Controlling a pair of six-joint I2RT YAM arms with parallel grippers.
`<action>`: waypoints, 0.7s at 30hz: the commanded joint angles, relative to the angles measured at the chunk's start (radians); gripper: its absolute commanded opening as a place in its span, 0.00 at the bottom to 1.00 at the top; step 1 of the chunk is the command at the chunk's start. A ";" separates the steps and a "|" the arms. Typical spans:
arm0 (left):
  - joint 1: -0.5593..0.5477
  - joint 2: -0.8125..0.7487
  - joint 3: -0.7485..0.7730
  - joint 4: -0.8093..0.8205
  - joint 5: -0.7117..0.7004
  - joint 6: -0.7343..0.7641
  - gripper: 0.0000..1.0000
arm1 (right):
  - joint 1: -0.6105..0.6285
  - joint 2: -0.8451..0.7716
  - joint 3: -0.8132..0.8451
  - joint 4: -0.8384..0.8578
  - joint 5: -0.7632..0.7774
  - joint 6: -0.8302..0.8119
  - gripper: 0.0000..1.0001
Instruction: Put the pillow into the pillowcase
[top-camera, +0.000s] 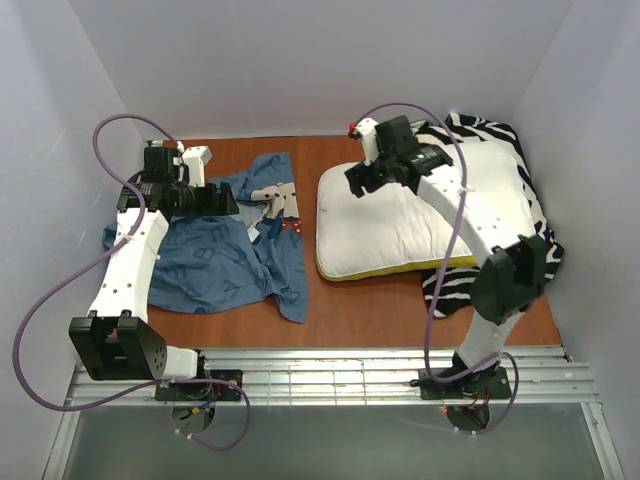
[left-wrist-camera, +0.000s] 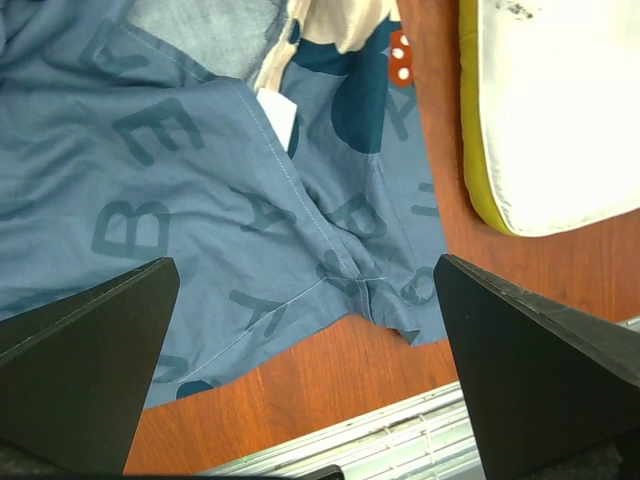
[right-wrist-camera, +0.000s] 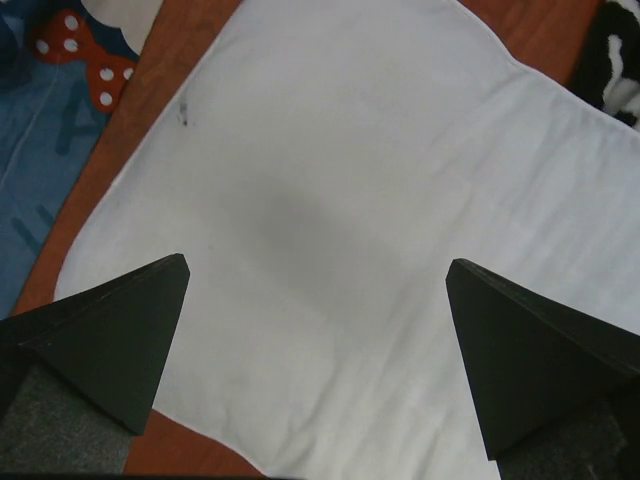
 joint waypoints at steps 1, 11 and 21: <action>0.001 -0.031 -0.006 -0.014 -0.056 -0.037 0.98 | 0.067 0.154 0.137 -0.008 0.083 0.118 0.99; 0.001 -0.121 -0.098 0.029 -0.174 -0.077 0.98 | 0.271 0.507 0.414 -0.031 0.390 0.249 0.99; 0.001 -0.164 -0.172 0.064 -0.215 -0.086 0.98 | 0.291 0.645 0.337 -0.032 0.477 0.296 0.99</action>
